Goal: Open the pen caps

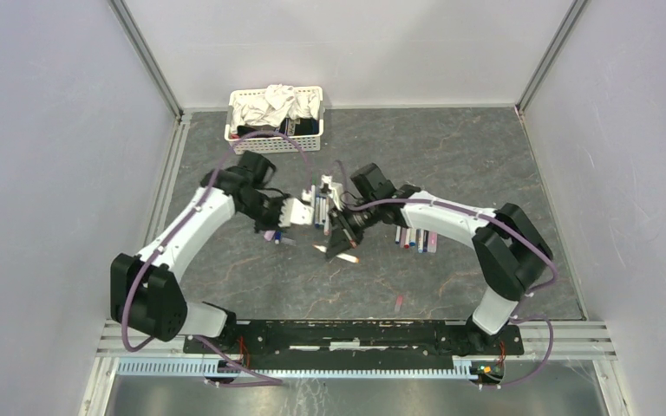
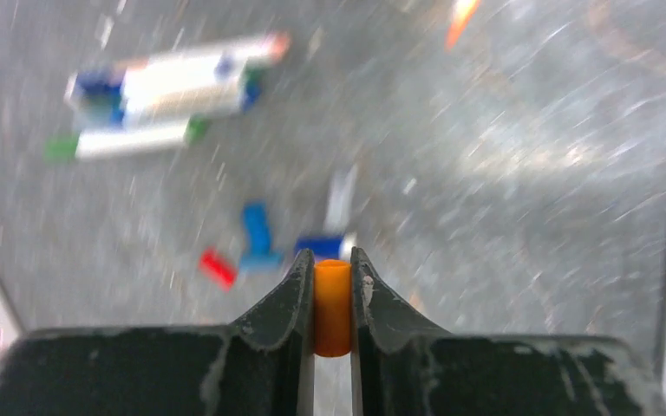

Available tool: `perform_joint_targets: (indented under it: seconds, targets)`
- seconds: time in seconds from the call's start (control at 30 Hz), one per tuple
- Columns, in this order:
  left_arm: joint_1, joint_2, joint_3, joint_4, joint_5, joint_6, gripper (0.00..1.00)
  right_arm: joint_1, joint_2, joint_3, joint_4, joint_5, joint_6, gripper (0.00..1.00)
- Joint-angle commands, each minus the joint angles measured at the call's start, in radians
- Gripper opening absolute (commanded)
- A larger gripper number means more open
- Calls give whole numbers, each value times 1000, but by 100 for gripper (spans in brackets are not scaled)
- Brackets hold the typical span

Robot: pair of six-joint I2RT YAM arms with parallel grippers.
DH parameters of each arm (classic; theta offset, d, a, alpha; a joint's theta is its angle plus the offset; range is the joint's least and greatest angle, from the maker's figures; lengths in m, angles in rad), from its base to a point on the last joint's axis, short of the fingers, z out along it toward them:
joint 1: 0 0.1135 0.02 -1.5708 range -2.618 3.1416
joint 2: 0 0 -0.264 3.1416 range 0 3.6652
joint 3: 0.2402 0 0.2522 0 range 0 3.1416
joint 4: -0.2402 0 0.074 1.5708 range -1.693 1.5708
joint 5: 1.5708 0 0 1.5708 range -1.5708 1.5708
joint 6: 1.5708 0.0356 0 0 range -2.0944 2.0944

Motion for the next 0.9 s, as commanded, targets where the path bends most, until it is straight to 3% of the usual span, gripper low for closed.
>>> perform_joint_targets:
  seconds: [0.0, 0.2, 0.47, 0.57, 0.87]
  targets:
    - [175, 43, 95, -44, -124, 121, 2, -48, -87, -138, -143, 65, -71, 0]
    - [187, 51, 25, 80, -69, 54, 2, -130, -160, -175, -134, 136, -54, 0]
    - [184, 159, -51, 298, -14, -163, 3, -229, -210, -132, -178, 684, 63, 0]
    - [184, 203, -55, 341, -27, -199, 3, -229, -206, -146, -146, 799, 103, 0]
    - [181, 267, -77, 413, -82, -264, 28, -227, -189, -181, -96, 1083, 174, 0]
